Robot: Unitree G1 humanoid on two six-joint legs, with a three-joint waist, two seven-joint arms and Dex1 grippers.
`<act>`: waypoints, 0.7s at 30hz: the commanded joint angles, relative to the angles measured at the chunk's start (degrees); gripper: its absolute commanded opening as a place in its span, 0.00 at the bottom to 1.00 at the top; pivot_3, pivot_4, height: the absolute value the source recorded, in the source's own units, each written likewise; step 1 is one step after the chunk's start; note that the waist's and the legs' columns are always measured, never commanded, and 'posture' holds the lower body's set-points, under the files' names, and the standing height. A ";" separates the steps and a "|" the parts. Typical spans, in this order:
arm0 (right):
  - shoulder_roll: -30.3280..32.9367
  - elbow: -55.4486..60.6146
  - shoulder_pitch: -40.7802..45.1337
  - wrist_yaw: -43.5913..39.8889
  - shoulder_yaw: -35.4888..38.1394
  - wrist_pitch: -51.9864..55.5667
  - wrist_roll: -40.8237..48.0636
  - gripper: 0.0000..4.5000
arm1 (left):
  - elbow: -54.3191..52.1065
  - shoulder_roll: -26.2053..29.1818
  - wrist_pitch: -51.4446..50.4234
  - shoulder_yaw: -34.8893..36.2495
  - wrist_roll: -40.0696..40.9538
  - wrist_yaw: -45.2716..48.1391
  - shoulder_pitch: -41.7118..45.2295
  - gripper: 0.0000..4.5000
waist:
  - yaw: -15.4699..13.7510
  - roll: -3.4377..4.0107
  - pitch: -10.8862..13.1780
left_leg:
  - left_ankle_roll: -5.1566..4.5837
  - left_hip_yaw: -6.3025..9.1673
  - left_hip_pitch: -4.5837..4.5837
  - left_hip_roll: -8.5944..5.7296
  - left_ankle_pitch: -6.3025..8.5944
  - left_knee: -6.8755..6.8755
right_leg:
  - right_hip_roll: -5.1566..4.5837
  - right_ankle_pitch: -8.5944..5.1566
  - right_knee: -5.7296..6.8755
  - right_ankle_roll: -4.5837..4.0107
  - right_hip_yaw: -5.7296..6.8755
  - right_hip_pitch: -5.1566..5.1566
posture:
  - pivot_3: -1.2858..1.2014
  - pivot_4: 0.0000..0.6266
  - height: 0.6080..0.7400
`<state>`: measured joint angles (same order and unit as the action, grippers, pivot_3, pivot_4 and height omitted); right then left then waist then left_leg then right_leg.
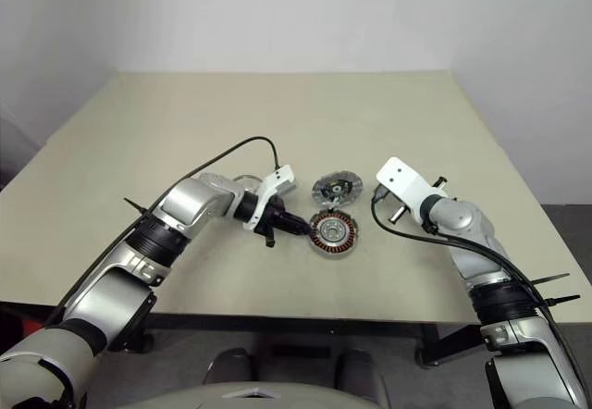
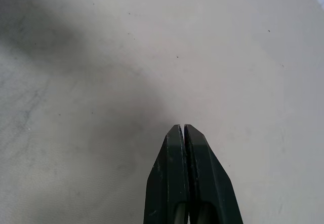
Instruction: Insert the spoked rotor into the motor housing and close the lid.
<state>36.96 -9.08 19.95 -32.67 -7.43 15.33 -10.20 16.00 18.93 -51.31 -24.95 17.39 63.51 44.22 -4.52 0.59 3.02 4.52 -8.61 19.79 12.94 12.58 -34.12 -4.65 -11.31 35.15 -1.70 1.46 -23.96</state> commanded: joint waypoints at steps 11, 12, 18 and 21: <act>-0.21 1.10 1.38 1.10 1.30 -1.23 -0.01 0.00 | 0.78 -3.12 0.95 -0.36 -1.48 -0.10 2.56 0.01 | -0.02 0.00 0.00 | -0.01 0.00 0.00 -0.01 0.00 0.00 | -0.01 0.00 -0.01 0.00 0.00 0.00 | 0.52 0.00 1.00; -0.25 1.22 1.40 1.25 1.39 -1.19 -0.01 0.00 | 0.96 -3.53 0.94 -0.41 -1.49 -0.02 2.88 0.01 | -0.03 -0.01 0.00 | -0.01 0.00 0.01 -0.01 0.00 0.00 | -0.01 0.00 -0.01 0.00 0.00 0.00 | 0.52 0.00 1.00; -0.16 1.92 0.97 1.52 1.72 -0.76 -0.03 0.00 | 2.35 -5.15 1.57 -0.49 -2.22 0.16 3.94 0.01 | 0.00 -0.01 0.01 | -0.03 0.00 0.03 -0.01 0.01 0.01 | 0.00 0.00 -0.05 0.00 0.00 0.00 | 0.52 0.00 1.00; -0.11 2.17 0.80 1.52 1.65 -0.52 -0.11 0.00 | 2.35 -6.21 1.43 0.10 -1.95 -0.08 4.21 0.01 | -0.06 -0.01 0.01 | -0.04 0.00 0.04 -0.02 0.02 0.01 | -0.01 0.00 -0.07 0.00 0.00 0.00 | 0.52 0.00 1.00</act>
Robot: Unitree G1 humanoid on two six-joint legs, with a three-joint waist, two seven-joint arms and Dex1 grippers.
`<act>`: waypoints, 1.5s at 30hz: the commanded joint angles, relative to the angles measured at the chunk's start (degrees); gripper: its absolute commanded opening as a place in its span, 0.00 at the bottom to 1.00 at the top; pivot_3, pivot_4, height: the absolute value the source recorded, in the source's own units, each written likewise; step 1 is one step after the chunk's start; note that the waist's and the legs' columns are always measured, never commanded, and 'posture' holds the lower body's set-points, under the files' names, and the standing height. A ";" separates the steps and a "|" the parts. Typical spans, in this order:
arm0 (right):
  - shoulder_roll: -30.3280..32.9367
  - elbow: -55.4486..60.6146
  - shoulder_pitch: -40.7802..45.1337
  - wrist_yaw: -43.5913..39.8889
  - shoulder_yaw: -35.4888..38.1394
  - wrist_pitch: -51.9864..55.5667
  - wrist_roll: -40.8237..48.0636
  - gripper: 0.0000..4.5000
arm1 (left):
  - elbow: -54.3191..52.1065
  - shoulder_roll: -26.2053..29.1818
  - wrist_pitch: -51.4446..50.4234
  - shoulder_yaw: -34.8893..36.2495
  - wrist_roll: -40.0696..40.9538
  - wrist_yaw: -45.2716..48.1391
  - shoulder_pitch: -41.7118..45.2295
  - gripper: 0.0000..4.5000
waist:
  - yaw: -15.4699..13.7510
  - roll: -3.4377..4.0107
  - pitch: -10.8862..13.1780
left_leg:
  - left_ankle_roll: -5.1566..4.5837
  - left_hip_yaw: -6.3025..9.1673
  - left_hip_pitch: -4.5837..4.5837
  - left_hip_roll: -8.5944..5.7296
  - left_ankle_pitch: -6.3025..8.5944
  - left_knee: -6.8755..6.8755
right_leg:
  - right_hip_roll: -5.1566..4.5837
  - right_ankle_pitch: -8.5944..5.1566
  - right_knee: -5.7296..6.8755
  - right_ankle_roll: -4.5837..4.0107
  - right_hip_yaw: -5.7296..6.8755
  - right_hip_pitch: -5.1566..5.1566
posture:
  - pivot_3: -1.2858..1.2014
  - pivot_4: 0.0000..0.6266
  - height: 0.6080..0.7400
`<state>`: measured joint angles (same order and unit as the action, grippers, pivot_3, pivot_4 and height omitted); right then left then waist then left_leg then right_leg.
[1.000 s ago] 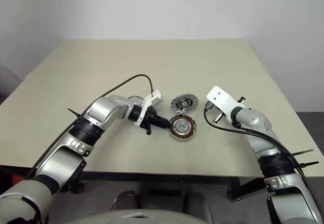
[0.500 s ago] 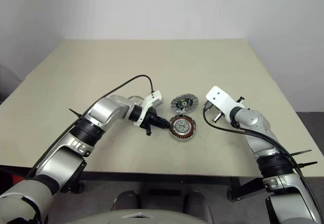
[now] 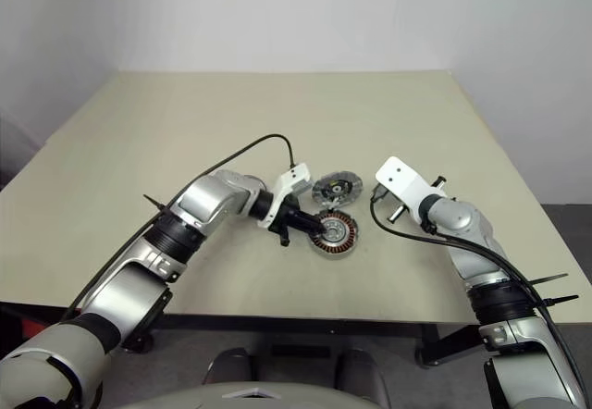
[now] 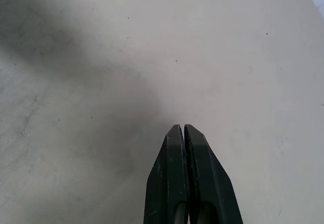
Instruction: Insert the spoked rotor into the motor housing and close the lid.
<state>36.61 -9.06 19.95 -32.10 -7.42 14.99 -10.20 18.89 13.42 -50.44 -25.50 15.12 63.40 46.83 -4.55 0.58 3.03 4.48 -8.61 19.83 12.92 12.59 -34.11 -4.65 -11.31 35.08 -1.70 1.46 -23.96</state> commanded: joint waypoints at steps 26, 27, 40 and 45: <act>-0.24 2.67 1.16 0.04 0.93 0.07 -0.41 0.00 | -3.58 4.68 1.40 0.02 -0.88 0.60 0.11 0.01 | -0.02 0.02 0.02 | -0.03 0.00 0.05 -0.01 0.02 0.02 | -0.02 0.00 -0.08 0.00 0.01 0.00 | 0.52 0.00 1.00; -0.21 2.80 1.06 0.04 0.98 0.13 -0.39 0.00 | -3.58 4.89 1.73 -0.40 -1.20 0.78 0.11 0.01 | 0.01 0.03 0.02 | -0.03 0.00 0.05 -0.01 0.02 0.02 | -0.02 0.00 -0.08 0.00 0.01 0.00 | 0.52 0.00 1.00; -0.54 3.42 0.51 0.48 1.05 0.75 -0.40 0.00 | -2.81 5.70 3.32 -1.47 -2.77 1.98 -0.11 0.01 | 0.00 0.03 0.02 | -0.03 0.01 0.05 -0.01 0.02 0.02 | -0.02 0.01 -0.08 0.00 0.01 0.00 | 0.52 0.00 1.00; -0.81 3.30 0.69 0.67 0.88 0.84 -0.51 0.00 | -3.31 5.32 2.24 -0.81 -1.63 2.69 -0.13 0.01 | 0.00 0.03 0.02 | -0.03 0.01 0.05 -0.01 0.02 0.02 | -0.02 0.01 -0.08 0.00 0.01 0.00 | 0.52 0.00 1.00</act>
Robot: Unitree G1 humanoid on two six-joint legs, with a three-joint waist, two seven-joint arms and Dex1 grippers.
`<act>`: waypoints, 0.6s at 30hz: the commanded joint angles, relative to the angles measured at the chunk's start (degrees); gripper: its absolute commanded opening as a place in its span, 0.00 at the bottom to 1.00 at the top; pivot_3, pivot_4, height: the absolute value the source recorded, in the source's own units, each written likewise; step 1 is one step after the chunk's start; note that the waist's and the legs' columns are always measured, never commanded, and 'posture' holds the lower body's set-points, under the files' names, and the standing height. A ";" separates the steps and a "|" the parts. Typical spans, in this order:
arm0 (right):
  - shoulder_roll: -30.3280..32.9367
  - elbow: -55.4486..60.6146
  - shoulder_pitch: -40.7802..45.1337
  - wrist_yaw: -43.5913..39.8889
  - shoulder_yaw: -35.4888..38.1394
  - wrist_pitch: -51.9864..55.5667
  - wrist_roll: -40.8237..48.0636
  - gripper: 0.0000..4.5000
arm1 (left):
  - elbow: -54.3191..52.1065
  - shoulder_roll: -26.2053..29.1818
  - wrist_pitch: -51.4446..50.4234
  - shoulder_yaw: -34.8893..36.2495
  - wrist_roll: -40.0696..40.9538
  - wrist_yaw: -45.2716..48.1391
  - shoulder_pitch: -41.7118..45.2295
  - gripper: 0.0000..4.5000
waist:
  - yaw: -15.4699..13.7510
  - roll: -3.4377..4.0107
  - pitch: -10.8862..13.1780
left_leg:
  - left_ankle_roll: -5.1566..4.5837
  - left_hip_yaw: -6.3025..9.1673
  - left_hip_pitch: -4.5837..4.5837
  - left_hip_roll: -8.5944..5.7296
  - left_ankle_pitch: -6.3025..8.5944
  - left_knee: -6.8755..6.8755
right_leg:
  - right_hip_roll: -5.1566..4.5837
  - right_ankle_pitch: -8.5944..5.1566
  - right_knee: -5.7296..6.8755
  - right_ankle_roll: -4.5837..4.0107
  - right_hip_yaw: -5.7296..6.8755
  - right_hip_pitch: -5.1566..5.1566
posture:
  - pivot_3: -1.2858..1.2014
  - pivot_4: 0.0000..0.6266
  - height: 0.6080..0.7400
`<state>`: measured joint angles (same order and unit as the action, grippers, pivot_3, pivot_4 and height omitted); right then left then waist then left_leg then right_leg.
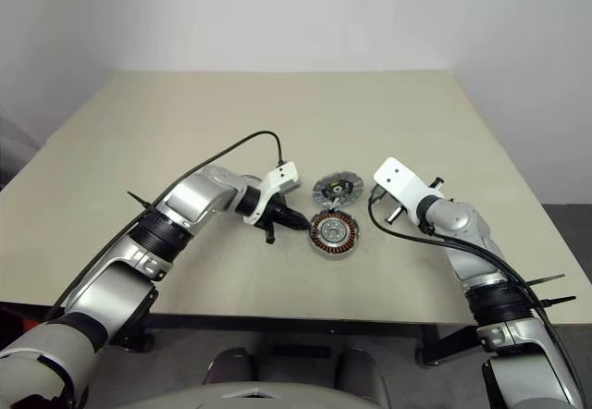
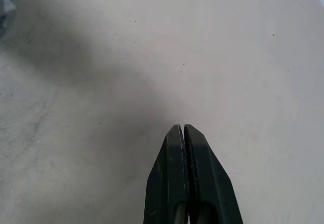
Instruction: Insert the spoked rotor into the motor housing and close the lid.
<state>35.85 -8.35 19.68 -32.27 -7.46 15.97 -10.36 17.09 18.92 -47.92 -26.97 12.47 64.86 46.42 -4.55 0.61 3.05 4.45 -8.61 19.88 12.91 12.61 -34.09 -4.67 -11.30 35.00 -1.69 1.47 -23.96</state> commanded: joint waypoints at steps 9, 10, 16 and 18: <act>-0.05 2.86 0.79 0.73 1.05 0.01 -0.27 0.00 | -2.83 -0.13 -1.28 0.67 2.37 2.55 0.23 0.01 | 0.01 0.01 0.00 | 0.00 0.00 0.00 0.00 0.00 0.00 | 0.00 0.00 0.00 0.00 0.00 0.00 | 0.52 0.00 1.00; 0.00 2.88 0.76 0.69 1.07 -0.01 -0.26 0.00 | -2.80 -0.08 -1.26 0.61 2.29 2.52 0.24 0.01 | 0.01 0.01 0.00 | 0.00 0.00 -0.01 0.00 0.00 0.00 | 0.00 0.00 0.01 0.00 0.00 0.00 | 0.52 0.00 1.00; -0.03 2.59 0.94 0.74 1.11 -0.33 -0.23 0.00 | -2.55 1.05 -0.13 -0.71 0.27 2.25 0.18 0.01 | 0.02 0.01 0.01 | 0.00 0.00 -0.01 0.00 0.00 0.00 | 0.00 0.00 0.01 0.00 0.00 0.00 | 0.52 0.00 1.00; -0.09 2.51 0.96 0.80 1.13 -0.44 -0.19 0.00 | -2.35 1.23 0.30 -1.01 -0.32 2.21 0.22 0.01 | 0.01 0.01 0.01 | 0.00 0.00 0.00 0.00 0.00 0.00 | 0.00 0.00 0.00 0.00 0.00 0.00 | 0.52 0.00 1.00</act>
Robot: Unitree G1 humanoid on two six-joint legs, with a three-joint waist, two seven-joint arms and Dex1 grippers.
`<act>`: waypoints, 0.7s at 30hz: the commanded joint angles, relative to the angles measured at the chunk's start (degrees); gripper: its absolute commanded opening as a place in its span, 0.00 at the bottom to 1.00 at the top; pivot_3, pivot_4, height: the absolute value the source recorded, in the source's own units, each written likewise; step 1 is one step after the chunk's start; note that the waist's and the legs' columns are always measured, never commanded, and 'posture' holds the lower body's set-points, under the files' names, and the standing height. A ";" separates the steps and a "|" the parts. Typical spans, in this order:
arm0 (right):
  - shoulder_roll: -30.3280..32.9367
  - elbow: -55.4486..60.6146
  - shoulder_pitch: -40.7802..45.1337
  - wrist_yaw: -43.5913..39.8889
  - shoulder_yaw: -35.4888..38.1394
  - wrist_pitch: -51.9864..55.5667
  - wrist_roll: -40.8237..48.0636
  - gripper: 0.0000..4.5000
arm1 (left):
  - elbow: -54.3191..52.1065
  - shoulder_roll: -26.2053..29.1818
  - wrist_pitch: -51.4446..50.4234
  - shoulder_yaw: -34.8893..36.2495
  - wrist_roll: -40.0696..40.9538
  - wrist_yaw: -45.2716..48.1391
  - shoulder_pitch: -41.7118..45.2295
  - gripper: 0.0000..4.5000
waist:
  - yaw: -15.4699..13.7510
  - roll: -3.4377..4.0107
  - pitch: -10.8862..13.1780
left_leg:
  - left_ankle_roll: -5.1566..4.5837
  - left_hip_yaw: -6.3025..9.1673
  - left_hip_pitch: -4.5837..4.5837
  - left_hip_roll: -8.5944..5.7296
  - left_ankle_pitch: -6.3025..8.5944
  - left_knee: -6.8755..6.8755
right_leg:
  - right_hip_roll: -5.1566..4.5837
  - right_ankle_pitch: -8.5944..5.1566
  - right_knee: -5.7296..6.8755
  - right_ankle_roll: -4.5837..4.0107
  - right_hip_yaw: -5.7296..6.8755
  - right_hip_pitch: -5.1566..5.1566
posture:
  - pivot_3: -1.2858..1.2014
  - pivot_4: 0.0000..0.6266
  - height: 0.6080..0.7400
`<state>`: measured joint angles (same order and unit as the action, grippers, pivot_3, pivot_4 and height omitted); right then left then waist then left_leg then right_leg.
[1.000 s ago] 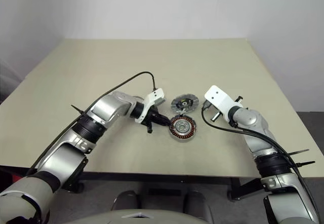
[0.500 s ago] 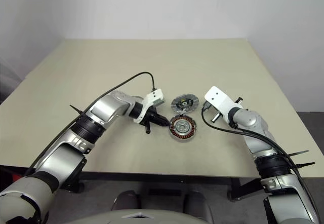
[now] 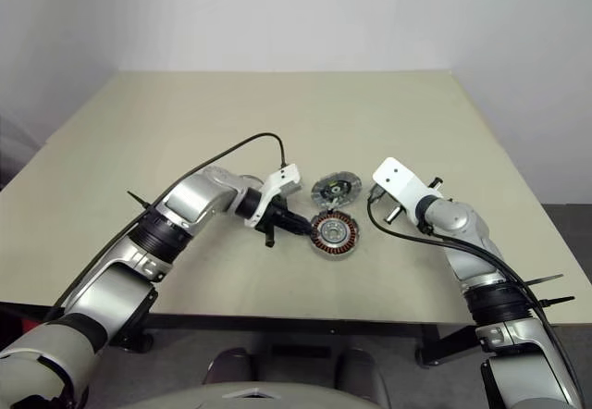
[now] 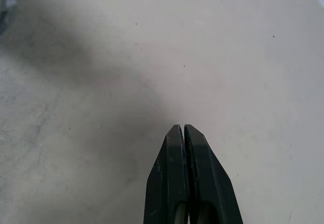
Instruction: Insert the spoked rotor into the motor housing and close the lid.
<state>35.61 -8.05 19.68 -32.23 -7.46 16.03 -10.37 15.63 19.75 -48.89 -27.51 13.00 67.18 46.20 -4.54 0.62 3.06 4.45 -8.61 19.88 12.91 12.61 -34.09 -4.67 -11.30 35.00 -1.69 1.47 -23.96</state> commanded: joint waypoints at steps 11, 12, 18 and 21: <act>-0.07 2.43 0.70 0.94 1.16 -0.51 -0.14 0.00 | -1.01 0.10 1.35 -0.80 -1.10 0.60 0.36 0.01 | -0.02 0.00 0.00 | 0.00 0.00 -0.01 0.00 0.00 0.00 | 0.00 0.00 0.01 0.00 0.00 0.00 | 0.52 0.00 1.00; -0.06 2.46 0.68 0.96 1.16 -0.49 -0.16 0.00 | -0.92 -0.10 1.40 -0.81 -1.10 0.56 0.48 0.01 | -0.02 0.00 0.00 | 0.00 0.00 -0.01 0.00 0.00 0.00 | 0.00 0.00 0.01 0.00 0.00 0.00 | 0.52 0.00 1.00; -0.10 2.56 0.61 1.08 1.18 -0.53 -0.17 0.00 | -0.34 -1.09 2.27 -1.33 -1.83 0.21 0.75 0.01 | -0.03 0.00 0.00 | 0.00 0.00 -0.01 -0.01 0.00 -0.01 | -0.01 0.00 0.01 0.00 0.00 0.00 | 0.52 0.00 1.00; -0.13 2.65 0.53 1.14 1.18 -0.55 -0.17 0.00 | -0.17 -1.30 2.78 -1.82 -2.59 0.17 0.77 0.01 | -0.04 0.00 0.00 | 0.00 0.00 -0.01 0.00 0.00 -0.01 | -0.01 0.00 0.01 0.00 0.00 0.00 | 0.52 0.00 1.00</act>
<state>35.50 -8.05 19.62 -32.05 -7.46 16.00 -10.37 15.66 18.45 -46.82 -28.64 11.20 67.37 46.25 -4.57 0.62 3.05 4.45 -8.61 19.87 12.91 12.61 -34.09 -4.68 -11.30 35.01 -1.69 1.47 -23.96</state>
